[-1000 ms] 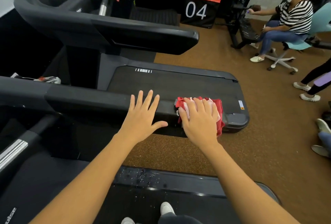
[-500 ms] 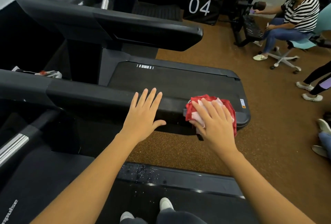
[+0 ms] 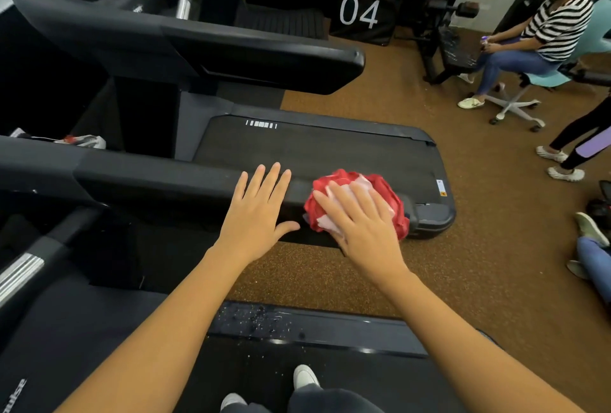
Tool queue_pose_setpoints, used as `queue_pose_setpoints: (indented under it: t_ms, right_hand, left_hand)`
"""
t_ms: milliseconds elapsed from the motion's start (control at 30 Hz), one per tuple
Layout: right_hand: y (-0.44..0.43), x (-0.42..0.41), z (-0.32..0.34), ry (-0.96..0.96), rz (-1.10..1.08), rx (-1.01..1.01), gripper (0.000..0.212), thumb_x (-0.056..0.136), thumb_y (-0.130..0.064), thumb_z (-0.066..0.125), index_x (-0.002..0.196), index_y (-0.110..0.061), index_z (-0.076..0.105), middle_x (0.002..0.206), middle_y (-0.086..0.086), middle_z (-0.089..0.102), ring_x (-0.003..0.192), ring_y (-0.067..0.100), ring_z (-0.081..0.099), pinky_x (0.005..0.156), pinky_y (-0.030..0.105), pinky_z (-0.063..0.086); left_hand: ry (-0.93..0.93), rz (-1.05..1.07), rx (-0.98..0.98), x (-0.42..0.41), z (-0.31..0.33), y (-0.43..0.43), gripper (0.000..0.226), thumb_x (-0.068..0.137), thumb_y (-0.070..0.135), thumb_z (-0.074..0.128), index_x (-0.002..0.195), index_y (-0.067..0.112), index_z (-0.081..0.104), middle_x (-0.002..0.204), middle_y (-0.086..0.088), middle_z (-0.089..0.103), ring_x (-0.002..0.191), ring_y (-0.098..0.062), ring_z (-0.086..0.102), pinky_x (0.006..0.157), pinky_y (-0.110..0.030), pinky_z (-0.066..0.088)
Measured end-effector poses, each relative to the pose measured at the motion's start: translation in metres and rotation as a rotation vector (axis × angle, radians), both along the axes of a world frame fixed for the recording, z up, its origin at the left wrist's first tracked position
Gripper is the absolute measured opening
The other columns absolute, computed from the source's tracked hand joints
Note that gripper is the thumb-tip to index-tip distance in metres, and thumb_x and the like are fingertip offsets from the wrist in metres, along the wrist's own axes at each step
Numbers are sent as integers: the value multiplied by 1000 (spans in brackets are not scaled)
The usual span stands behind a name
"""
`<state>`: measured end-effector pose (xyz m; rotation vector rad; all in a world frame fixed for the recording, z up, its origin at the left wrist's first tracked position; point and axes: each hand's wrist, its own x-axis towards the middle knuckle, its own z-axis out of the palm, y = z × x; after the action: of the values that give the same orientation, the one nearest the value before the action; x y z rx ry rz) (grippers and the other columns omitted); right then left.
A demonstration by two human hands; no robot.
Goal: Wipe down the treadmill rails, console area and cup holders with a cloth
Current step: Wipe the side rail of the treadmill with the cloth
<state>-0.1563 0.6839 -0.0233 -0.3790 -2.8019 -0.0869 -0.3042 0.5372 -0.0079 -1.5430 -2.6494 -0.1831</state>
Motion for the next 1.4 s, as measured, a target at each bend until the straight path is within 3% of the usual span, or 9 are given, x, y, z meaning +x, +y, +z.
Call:
queue_pose_setpoints:
  t_ms: [100,300,500,633,767,933,1100,1267,1400]
  right_hand:
    - [18,18,1,13,-99,-29,53,93,-55,32,137,-27,40,137,1,50,129,26,37,106,45,25]
    - [-2,-17,9,-6,-199,-127,67,88,-68,26,134,-24,48,133,2,54,124,28,47,105,50,31]
    - [-26,-30,-4,47,-55,-8,52,90,-49,45,137,-27,42,137,0,50,126,29,44,105,52,32]
    - [2,-1,-15,76,-1,116,55,88,-47,49,139,-30,37,136,0,51,127,27,39,105,47,24]
    - [8,7,-14,130,-124,23,48,94,-52,37,136,-29,44,135,1,52,126,26,41,106,46,26]
    - [-23,-23,-5,184,-282,-107,49,93,-51,36,128,-23,55,130,4,57,122,33,48,103,51,30]
    - [-40,-42,1,137,-254,-160,49,94,-51,34,128,-23,56,132,3,56,123,32,48,104,53,31]
    - [-21,-23,2,87,-106,-158,51,95,-53,30,134,-26,48,139,-3,50,130,22,42,108,44,23]
    - [7,-8,8,172,-279,-195,49,96,-51,27,122,-24,59,125,-5,60,120,16,50,106,39,26]
  left_hand:
    - [-5,5,4,0,-2,0,87,85,58,44,147,13,4,156,-10,5,143,-30,3,114,-42,-2]
    - [-3,7,11,0,-2,1,88,82,55,53,147,10,14,154,-13,15,142,-33,12,113,-45,4]
    - [29,0,21,-1,-5,1,86,75,54,60,140,4,35,145,-19,37,133,-39,34,107,-51,21]
    - [37,-5,17,-2,-5,-1,89,79,55,58,145,7,23,151,-16,25,139,-35,22,111,-46,10]
    - [12,6,13,1,-4,1,88,84,57,49,147,11,8,155,-12,9,143,-32,7,113,-43,-2]
    - [5,19,24,3,-4,3,89,82,55,55,146,10,14,154,-13,15,142,-33,12,112,-43,1]
    - [24,25,23,3,-4,3,88,76,53,62,143,7,29,149,-16,29,138,-35,25,111,-48,14]
    - [16,12,35,0,-4,0,87,79,56,56,145,9,23,152,-13,22,140,-33,19,112,-44,7]
    - [-8,11,16,0,-3,-1,86,84,59,47,147,13,11,155,-9,10,143,-29,7,113,-42,-2]
